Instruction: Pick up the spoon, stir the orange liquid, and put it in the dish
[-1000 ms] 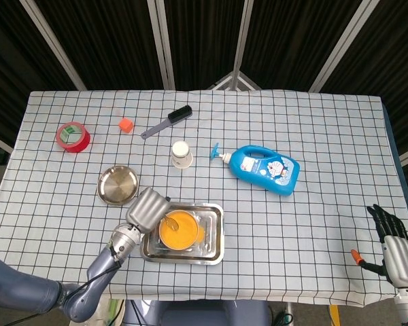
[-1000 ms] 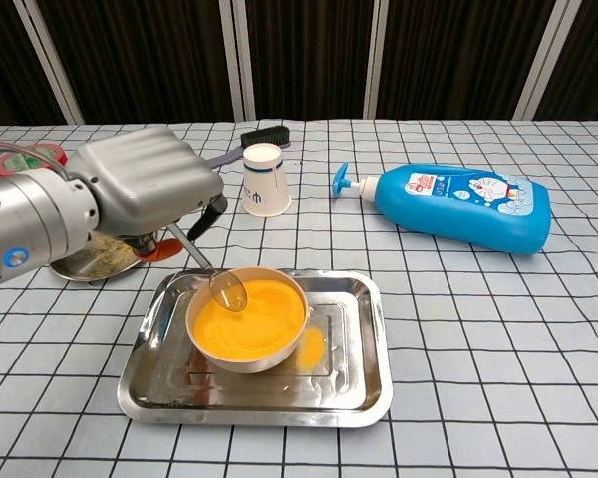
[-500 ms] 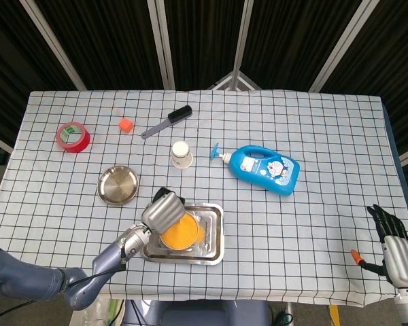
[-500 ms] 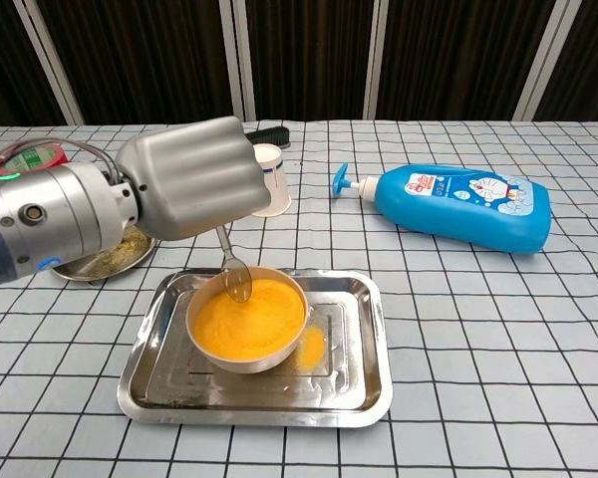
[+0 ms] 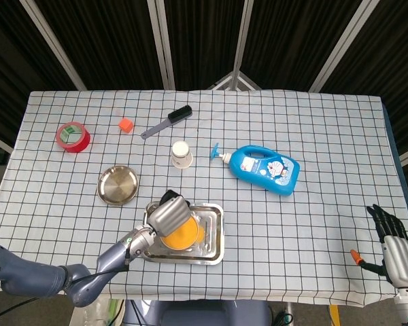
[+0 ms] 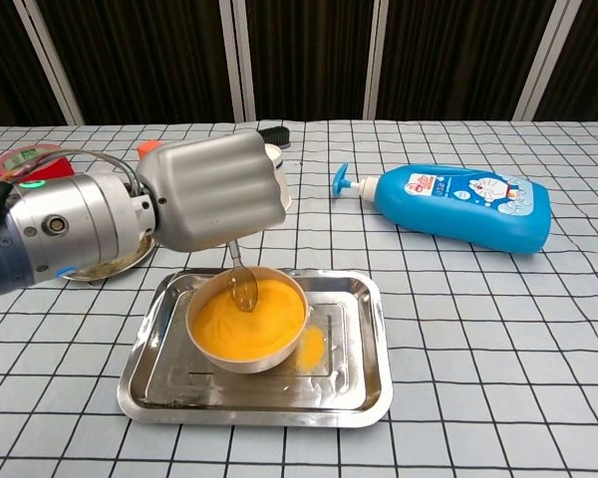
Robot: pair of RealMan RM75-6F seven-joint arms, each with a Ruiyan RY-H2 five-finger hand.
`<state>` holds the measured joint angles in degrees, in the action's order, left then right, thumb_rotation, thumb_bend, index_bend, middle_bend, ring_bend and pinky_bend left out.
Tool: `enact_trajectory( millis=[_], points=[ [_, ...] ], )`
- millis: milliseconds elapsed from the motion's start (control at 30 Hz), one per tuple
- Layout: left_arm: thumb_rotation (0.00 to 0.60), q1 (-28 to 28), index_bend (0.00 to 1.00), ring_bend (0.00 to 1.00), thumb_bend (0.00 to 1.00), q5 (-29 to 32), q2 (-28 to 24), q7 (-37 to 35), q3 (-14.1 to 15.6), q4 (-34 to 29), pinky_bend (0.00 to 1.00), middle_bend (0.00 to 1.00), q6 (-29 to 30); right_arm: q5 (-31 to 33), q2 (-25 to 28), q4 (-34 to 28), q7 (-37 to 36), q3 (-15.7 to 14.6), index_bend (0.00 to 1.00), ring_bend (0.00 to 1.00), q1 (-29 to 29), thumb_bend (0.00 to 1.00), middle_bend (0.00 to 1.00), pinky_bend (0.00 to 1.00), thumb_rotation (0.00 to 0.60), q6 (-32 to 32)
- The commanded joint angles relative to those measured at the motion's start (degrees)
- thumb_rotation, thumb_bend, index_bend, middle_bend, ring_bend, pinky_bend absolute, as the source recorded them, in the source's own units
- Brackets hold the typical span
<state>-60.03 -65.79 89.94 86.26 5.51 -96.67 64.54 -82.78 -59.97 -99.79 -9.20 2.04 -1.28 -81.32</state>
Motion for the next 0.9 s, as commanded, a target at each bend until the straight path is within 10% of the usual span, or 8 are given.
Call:
enact_trajectory(
  millis=[33,900],
  points=[
    [0.6,0.2,0.81,1.0,0.72,0.1,0.5,0.2,-0.1,-0.3,1.0,1.0,-0.2,0.0,0.0,0.0,0.0,0.0,0.0,0.0,0.0,0.31,0.0,0.0,0.6,0.0],
    [0.6,2.3,0.81,1.0,0.72,-2.0,-3.1,-3.7,-0.9,-7.8,1.0,1.0,-0.5,0.4,0.2,-0.3,-0.3,0.0,0.0,0.0,-0.1,0.31,0.0,0.0,0.6,0.4]
  ],
)
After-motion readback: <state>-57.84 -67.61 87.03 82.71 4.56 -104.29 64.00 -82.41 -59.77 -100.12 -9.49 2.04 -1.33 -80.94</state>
